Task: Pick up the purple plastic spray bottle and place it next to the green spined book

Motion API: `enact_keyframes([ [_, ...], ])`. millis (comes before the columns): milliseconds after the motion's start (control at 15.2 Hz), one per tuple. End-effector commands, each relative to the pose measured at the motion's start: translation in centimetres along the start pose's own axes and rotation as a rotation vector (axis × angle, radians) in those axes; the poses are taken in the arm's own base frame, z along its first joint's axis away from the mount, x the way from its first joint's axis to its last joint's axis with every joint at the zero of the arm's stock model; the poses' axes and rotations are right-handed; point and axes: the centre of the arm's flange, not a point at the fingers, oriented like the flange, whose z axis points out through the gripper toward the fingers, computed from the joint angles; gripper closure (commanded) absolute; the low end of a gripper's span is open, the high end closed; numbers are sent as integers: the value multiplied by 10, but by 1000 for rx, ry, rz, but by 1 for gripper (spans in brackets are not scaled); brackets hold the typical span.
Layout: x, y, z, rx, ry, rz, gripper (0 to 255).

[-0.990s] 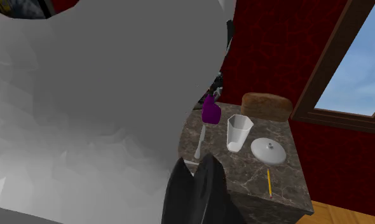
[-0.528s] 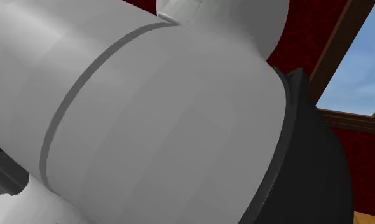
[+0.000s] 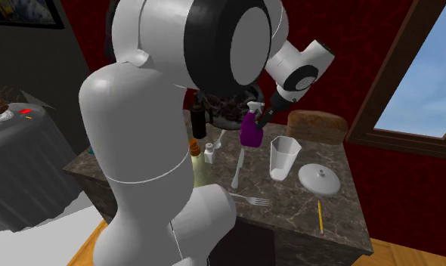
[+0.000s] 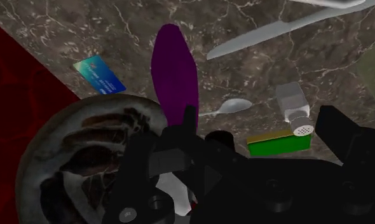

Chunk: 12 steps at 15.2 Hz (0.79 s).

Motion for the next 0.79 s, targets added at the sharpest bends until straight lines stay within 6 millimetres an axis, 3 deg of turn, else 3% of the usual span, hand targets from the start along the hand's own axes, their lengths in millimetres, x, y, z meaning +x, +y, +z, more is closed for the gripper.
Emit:
enact_keyframes([
  [0, -1, 27, 15, 19, 38, -101, 0],
  [396, 1, 99, 60, 105, 108, -314, 0],
  [726, 4, 96, 86, 106, 108, -315, 0],
])
